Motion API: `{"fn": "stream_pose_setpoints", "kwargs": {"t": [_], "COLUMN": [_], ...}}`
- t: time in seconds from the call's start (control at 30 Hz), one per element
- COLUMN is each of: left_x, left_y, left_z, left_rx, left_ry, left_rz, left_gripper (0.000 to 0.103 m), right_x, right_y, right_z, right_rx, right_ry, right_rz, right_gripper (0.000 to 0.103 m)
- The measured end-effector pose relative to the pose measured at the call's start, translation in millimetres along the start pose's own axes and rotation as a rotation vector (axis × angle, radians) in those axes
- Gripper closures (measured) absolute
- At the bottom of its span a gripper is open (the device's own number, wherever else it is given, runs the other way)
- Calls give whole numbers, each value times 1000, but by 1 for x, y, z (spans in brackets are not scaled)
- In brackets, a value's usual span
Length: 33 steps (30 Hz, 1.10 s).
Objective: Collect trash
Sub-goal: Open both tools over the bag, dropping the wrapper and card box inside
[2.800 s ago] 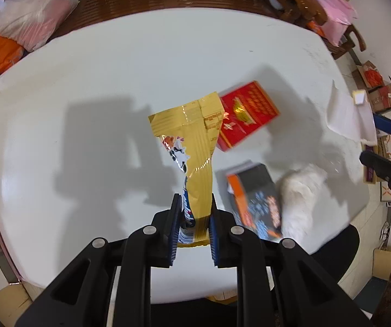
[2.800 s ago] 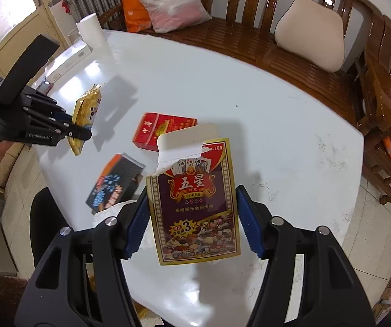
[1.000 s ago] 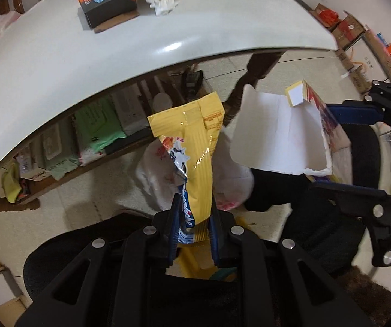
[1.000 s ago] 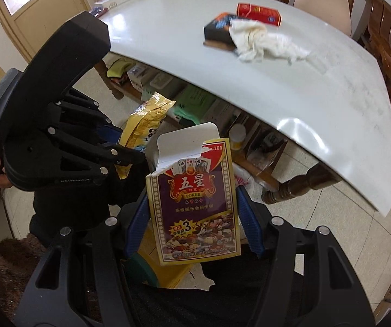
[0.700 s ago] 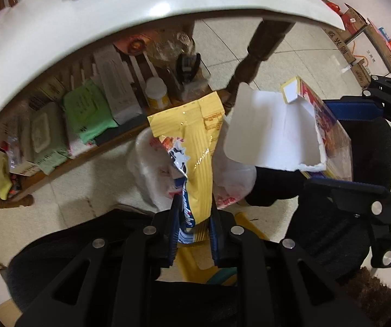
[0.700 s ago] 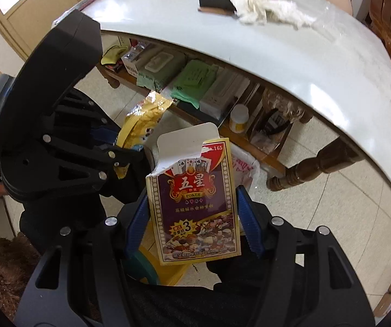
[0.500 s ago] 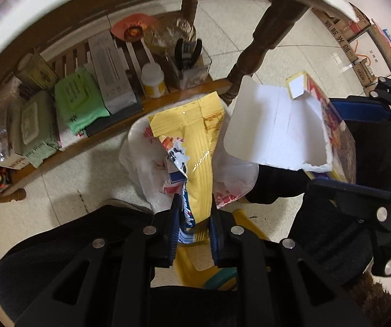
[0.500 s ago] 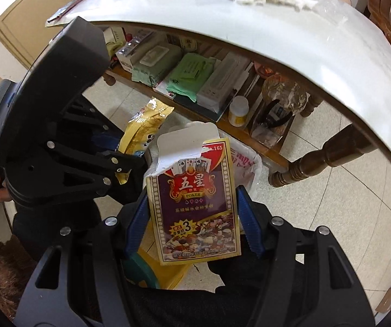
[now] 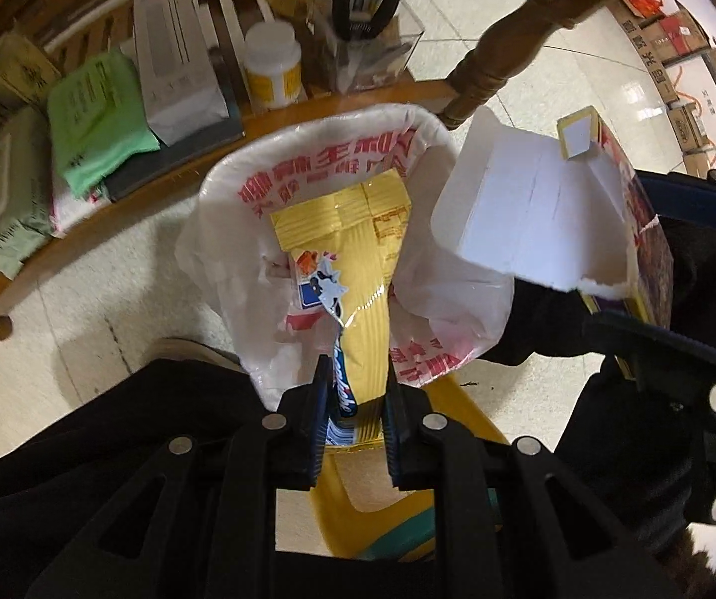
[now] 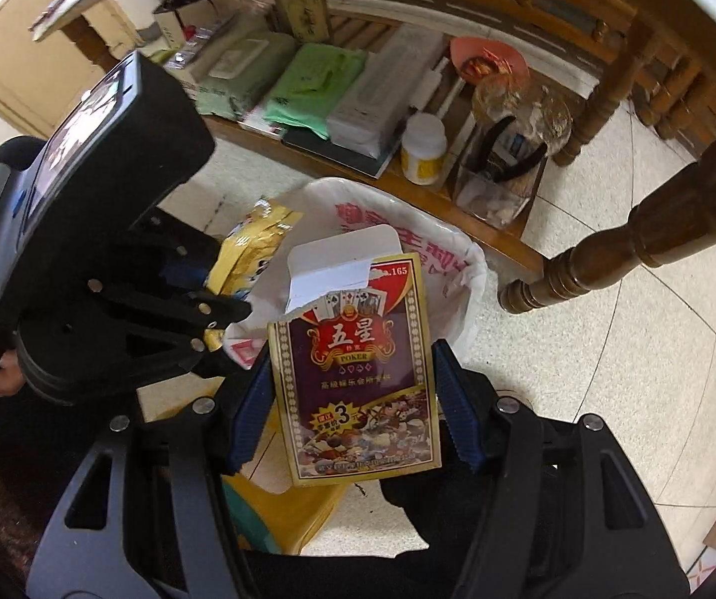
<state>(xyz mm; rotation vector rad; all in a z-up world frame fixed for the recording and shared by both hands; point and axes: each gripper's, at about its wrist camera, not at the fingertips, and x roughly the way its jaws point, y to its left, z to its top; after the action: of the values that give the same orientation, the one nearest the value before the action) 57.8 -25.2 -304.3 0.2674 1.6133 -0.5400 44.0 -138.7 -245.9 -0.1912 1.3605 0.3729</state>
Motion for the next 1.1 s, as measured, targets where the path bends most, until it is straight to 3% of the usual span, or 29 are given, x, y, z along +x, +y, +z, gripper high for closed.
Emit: {"fn": "stream_pose_setpoints", "kwargs": {"t": [0.57, 1.1], "left_x": [72, 117], "left_y": [26, 39], "left_z": [38, 46], "left_rx": [-131, -161], "left_ry": [145, 216], "left_rz": [-85, -54], "left_gripper": [84, 84], "right_x": [99, 153], "right_y": [-35, -51], "right_z": [28, 35], "right_rx": [74, 103], "right_ry": [125, 227], "right_rz": [24, 39], "right_gripper": [43, 43]}}
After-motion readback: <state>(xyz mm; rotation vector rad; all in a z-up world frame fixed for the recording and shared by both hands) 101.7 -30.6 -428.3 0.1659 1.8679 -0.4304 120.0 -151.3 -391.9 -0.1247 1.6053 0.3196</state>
